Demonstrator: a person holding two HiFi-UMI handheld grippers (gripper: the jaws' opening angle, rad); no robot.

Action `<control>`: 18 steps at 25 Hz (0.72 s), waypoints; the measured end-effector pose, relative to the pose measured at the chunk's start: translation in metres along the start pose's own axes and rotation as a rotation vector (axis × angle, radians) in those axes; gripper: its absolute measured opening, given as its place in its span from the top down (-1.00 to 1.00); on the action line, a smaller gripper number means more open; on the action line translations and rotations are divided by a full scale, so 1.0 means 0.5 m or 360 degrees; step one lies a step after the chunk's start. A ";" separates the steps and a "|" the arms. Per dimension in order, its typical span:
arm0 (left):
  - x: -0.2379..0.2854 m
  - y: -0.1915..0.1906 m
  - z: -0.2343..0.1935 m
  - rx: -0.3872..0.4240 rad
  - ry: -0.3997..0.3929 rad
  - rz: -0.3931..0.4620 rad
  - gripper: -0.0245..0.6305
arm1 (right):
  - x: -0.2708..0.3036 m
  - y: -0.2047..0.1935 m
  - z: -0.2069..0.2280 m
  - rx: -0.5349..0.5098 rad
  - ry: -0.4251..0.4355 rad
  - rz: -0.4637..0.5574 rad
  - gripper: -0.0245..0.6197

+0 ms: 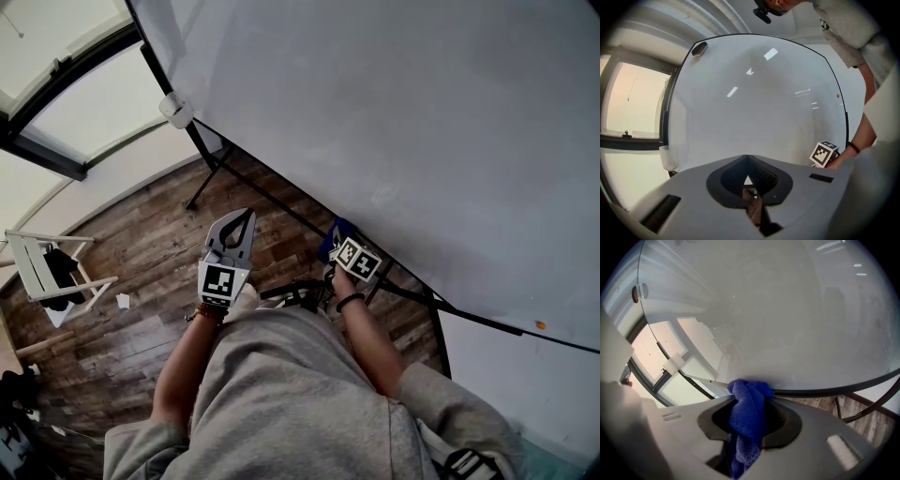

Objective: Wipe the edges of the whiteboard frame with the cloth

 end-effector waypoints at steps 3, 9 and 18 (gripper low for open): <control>0.001 0.000 -0.019 0.0008 0.0000 -0.0003 0.90 | 0.007 0.001 -0.014 -0.0001 0.0007 -0.0007 0.50; -0.001 0.001 -0.042 -0.0002 -0.0008 0.0016 0.90 | 0.012 0.003 -0.038 0.0006 0.0001 -0.0013 0.50; -0.013 -0.003 -0.110 -0.0029 -0.0036 0.0014 0.90 | 0.030 -0.001 -0.098 0.0020 -0.0012 -0.0018 0.50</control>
Point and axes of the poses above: the fingertips, and each gripper's own axes: x forward along the fingers, z to its right, y out of its top, the point moved 4 cm from there along -x, backward along the fingers, and after that the axes turned 11 degrees about -y, right-handed, at the moved point
